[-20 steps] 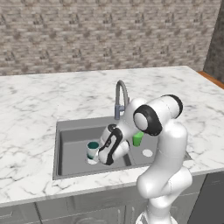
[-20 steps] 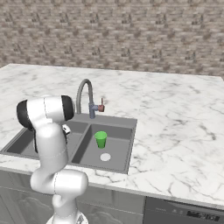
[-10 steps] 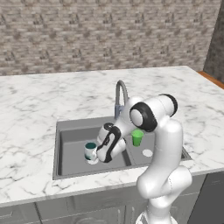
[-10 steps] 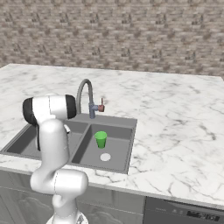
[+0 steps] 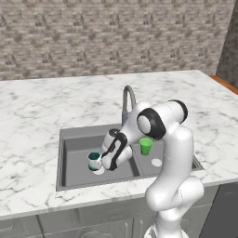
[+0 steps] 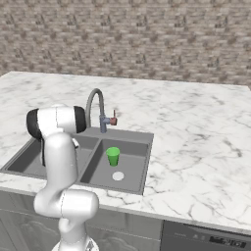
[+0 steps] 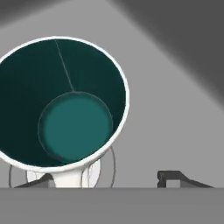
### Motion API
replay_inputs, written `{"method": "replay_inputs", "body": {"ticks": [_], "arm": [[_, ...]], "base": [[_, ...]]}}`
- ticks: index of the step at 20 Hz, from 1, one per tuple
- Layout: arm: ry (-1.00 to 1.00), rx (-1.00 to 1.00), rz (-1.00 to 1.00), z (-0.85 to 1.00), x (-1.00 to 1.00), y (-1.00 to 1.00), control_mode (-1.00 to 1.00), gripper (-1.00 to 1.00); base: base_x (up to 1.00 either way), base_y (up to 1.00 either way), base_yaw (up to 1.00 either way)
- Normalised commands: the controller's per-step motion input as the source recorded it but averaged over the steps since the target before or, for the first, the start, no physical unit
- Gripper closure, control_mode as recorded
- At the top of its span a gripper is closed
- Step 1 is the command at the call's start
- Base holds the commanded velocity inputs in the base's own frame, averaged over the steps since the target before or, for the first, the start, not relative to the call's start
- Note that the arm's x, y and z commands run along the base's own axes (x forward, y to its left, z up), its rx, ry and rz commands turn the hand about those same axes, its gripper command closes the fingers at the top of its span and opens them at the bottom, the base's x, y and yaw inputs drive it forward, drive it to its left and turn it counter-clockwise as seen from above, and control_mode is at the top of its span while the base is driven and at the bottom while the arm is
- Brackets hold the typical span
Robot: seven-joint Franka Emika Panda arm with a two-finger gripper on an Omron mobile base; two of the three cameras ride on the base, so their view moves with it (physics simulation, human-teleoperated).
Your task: Move any existing items from the left basin to the right basin for drying. Then move the mug from the counter to the left basin of the sink for washing.
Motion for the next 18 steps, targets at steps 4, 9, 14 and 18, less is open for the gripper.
{"method": "replay_inputs", "body": {"ticks": [4,9,14,18], "arm": [[0.00,0.00,0.00,0.50,-0.02,0.00,-1.00,-1.00],[0.00,0.00,0.00,0.85,-0.30,0.00,-1.00,-1.00],[0.00,0.00,-0.02,1.00,-0.36,-0.10,-1.00,-1.00],[0.00,0.00,-0.05,1.00,-0.30,-0.27,-1.00,-1.00]], "base": [[0.00,0.00,0.00],[0.00,0.00,0.00],[0.00,0.00,0.00],[0.00,0.00,0.00]]}}
